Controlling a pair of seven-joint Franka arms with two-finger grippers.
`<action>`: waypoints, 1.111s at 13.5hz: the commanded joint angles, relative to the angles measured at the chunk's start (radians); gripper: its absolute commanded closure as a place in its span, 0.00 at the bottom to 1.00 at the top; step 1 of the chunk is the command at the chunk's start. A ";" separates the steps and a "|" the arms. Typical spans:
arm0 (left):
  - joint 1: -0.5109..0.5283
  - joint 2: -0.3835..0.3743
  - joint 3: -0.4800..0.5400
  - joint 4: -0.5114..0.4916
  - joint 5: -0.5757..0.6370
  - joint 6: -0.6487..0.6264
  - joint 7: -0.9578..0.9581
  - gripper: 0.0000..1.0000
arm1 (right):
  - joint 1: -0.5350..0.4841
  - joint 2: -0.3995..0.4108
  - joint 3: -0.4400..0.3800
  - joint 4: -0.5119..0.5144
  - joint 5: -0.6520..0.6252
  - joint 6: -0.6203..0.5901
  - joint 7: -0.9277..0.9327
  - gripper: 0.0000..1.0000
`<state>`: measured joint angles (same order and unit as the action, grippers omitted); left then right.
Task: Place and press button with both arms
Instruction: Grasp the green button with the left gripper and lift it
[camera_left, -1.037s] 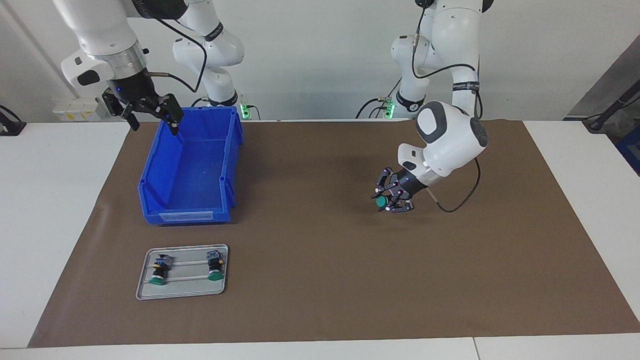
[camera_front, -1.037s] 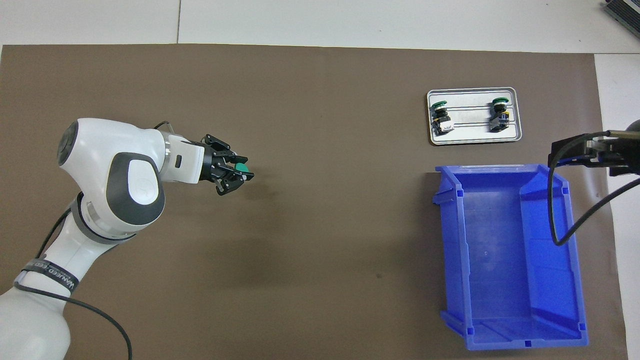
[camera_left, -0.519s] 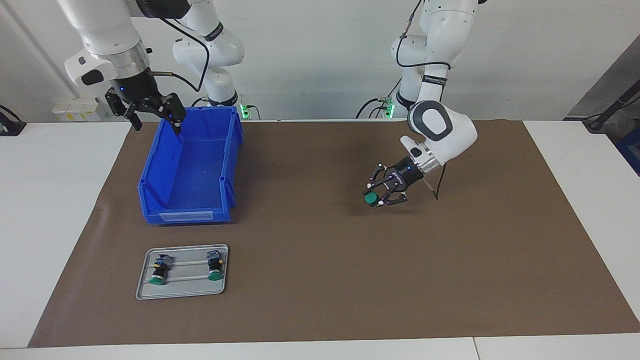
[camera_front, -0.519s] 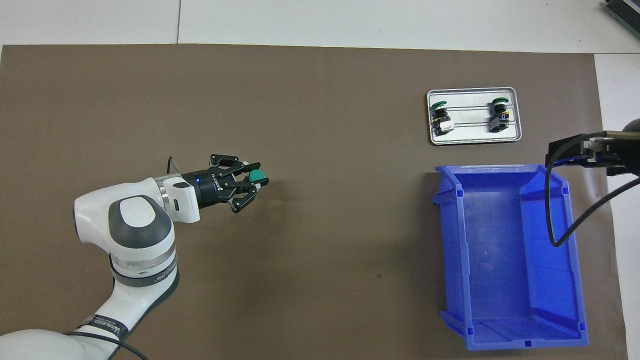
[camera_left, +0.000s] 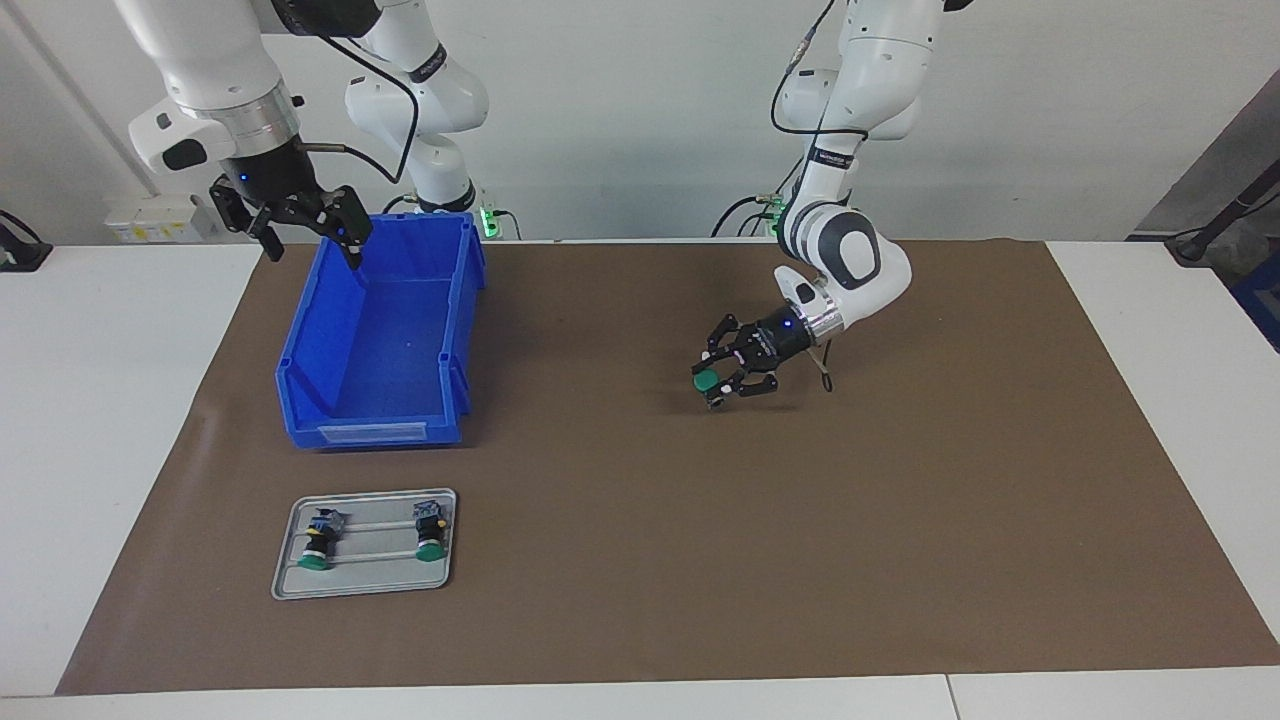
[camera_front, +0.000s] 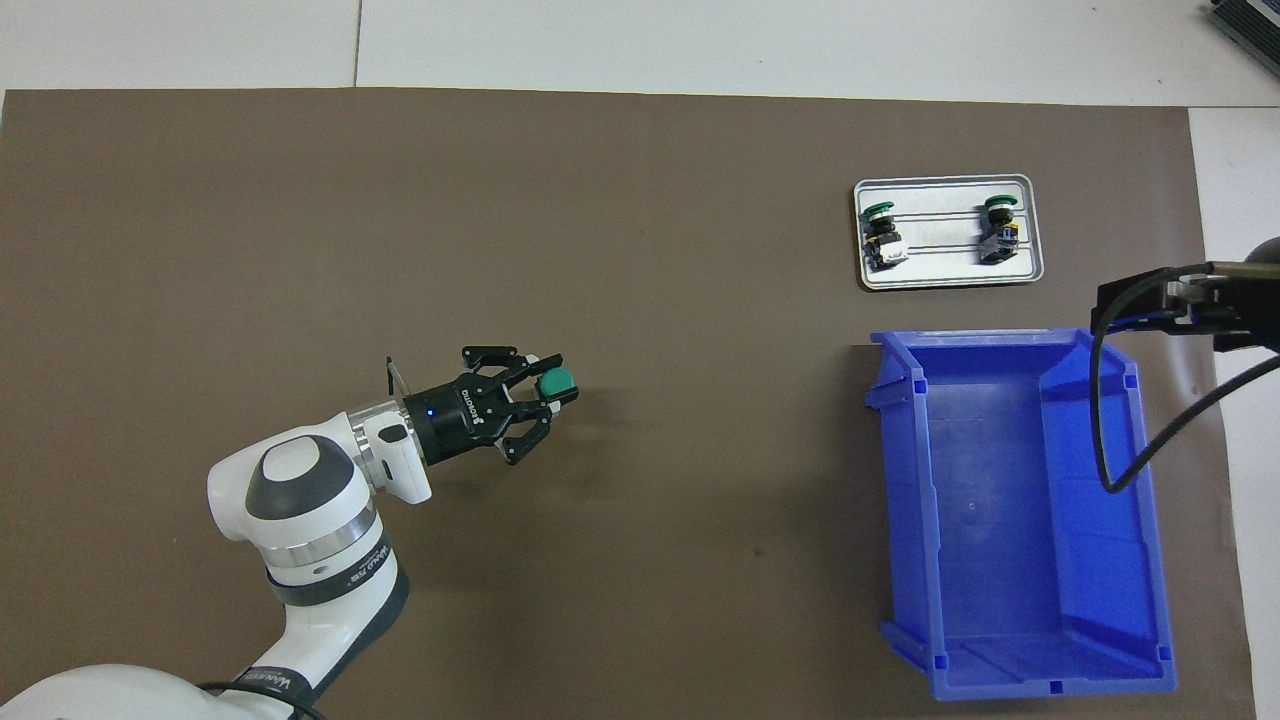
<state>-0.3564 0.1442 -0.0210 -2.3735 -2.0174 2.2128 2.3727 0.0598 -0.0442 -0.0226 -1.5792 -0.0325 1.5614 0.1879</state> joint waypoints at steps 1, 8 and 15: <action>0.005 0.005 0.013 -0.055 -0.052 -0.111 0.101 1.00 | -0.006 -0.002 0.001 0.010 0.023 -0.018 -0.018 0.00; 0.014 -0.003 0.018 -0.082 -0.052 -0.116 0.086 0.57 | -0.006 -0.002 0.001 0.010 0.023 -0.018 -0.018 0.00; -0.050 -0.114 0.016 -0.087 -0.032 0.023 -0.090 0.44 | -0.006 -0.002 0.001 0.010 0.023 -0.018 -0.016 0.00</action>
<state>-0.3559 0.0786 -0.0072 -2.4388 -2.0466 2.1631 2.3219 0.0598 -0.0442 -0.0226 -1.5789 -0.0325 1.5614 0.1879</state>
